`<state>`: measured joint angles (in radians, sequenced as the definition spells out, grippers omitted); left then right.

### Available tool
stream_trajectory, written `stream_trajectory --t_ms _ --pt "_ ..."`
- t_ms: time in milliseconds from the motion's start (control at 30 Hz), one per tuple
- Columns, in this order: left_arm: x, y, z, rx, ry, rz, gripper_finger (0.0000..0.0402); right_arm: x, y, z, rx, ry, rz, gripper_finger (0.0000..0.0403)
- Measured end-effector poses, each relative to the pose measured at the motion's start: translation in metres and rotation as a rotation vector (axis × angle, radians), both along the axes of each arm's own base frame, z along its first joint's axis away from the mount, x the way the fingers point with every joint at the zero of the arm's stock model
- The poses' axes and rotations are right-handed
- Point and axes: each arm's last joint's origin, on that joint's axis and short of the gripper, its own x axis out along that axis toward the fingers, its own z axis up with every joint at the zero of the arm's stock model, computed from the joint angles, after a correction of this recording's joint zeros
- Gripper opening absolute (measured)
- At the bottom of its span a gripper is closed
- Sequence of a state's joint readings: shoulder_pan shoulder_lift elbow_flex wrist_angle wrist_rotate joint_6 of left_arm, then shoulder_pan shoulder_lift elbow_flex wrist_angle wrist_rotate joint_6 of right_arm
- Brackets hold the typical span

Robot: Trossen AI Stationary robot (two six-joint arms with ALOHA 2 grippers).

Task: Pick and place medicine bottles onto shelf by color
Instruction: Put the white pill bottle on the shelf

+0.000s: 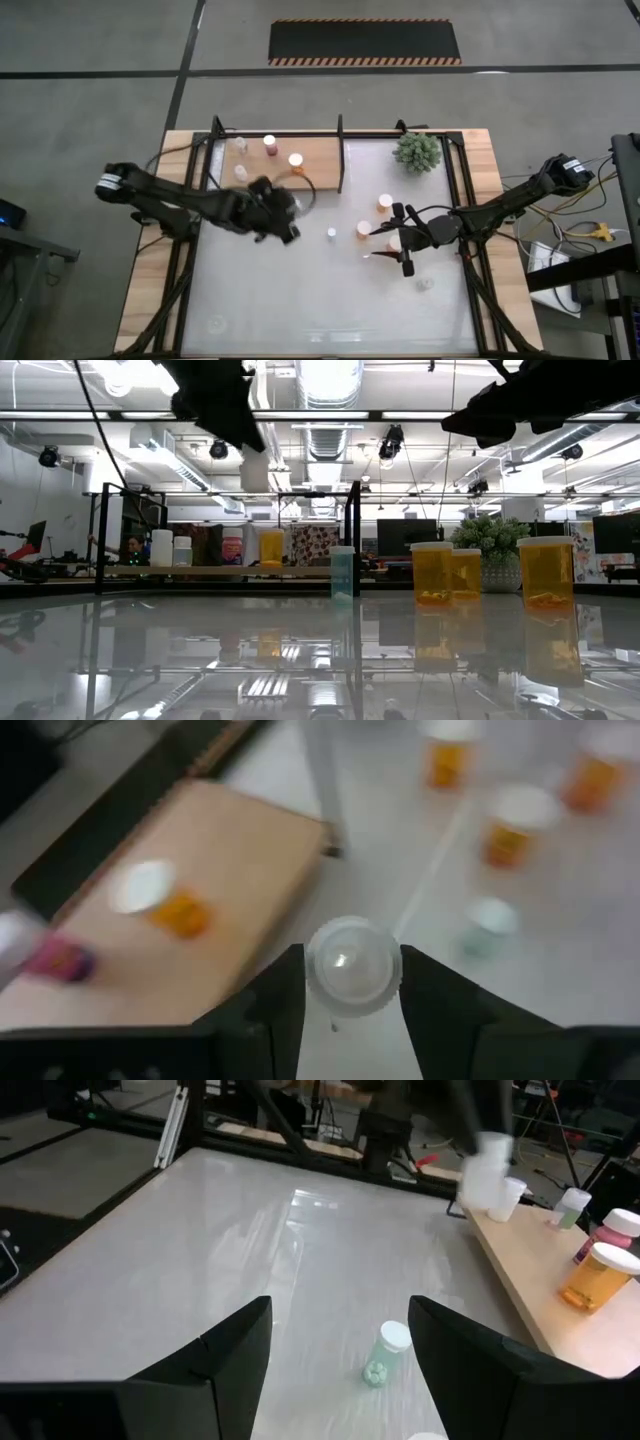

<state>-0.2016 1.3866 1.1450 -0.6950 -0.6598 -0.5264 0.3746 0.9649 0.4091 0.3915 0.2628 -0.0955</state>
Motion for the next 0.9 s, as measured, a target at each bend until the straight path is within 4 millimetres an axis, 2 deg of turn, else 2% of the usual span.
stream_trajectory --t_ms 100,267,400,633,800,900 --pt "-0.014 0.027 -0.004 -0.038 -0.041 0.145 0.0123 0.000 0.000 0.000 0.004 -0.004 0.000 0.0226" --pt "-0.033 0.067 -0.033 -0.084 -0.039 0.383 0.0123 0.000 0.000 0.001 0.006 -0.009 -0.001 0.0226" --pt "-0.040 0.090 -0.052 -0.085 -0.049 0.477 0.0123 0.000 0.000 0.001 0.004 -0.010 -0.001 0.0226" --pt "-0.042 0.107 -0.056 -0.083 -0.080 0.547 0.0123 0.000 0.000 0.001 0.021 -0.008 -0.005 0.0226" --pt "-0.043 0.110 -0.060 -0.120 -0.102 0.616 0.0123 0.000 0.000 0.001 0.021 -0.008 -0.005 0.0226" --pt "-0.042 0.110 -0.061 -0.160 -0.177 0.669 0.0123 0.000 0.000 0.001 0.021 -0.008 -0.005 0.0226"
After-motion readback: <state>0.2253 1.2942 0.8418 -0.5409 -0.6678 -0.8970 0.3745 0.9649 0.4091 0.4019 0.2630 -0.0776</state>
